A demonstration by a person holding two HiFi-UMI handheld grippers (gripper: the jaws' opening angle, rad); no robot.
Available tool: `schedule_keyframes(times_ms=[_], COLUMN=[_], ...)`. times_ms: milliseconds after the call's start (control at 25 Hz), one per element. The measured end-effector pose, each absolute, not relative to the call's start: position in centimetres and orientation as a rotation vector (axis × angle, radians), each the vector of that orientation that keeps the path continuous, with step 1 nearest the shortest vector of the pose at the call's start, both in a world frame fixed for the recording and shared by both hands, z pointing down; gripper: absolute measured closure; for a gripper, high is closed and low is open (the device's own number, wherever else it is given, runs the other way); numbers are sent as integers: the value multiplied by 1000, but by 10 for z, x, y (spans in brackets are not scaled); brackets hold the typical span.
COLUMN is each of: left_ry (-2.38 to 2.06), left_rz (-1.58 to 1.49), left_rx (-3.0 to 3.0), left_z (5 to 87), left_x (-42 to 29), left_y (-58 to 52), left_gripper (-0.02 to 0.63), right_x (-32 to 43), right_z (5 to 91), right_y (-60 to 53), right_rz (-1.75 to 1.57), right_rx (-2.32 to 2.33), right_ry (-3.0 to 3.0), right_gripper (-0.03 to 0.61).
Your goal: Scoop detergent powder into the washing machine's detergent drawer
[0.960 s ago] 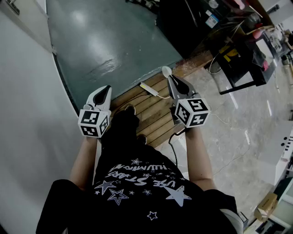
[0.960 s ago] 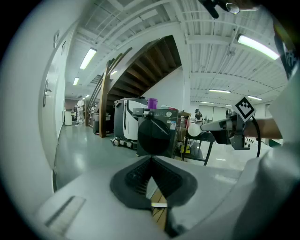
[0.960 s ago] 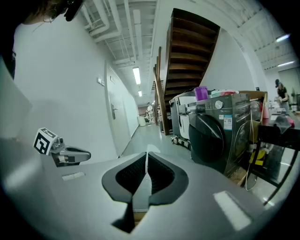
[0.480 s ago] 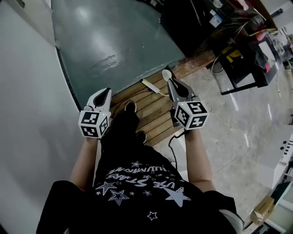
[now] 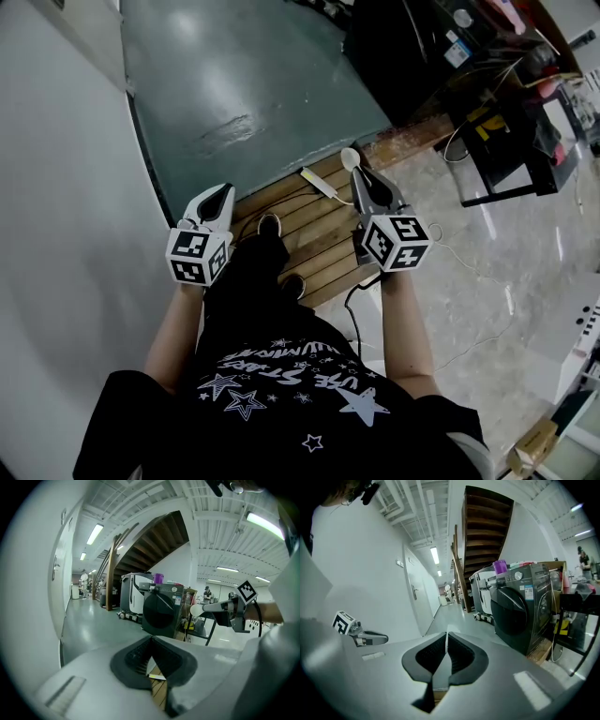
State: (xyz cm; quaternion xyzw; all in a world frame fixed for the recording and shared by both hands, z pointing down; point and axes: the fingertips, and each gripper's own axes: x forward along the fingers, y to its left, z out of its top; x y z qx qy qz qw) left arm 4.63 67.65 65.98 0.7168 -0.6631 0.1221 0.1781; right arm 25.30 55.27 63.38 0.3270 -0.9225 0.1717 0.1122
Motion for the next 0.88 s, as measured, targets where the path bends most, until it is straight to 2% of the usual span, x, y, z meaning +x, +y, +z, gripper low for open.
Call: schedule_keyframes(times_ms=[480,880], left_ry=[-1883,-1746], left_rz=[273,284], left_rx=[2012,2133], left_z=[653,565], left_x=[-21,-90], left_y=[565,439], left_gripper=[614,614], right_x=[195,165], right_z=[623,517], right_y=[440,346], right_rz=[495,503], right_rx=[991,1189], right_ry=[-2679,-2578], right_gripper=[541,541])
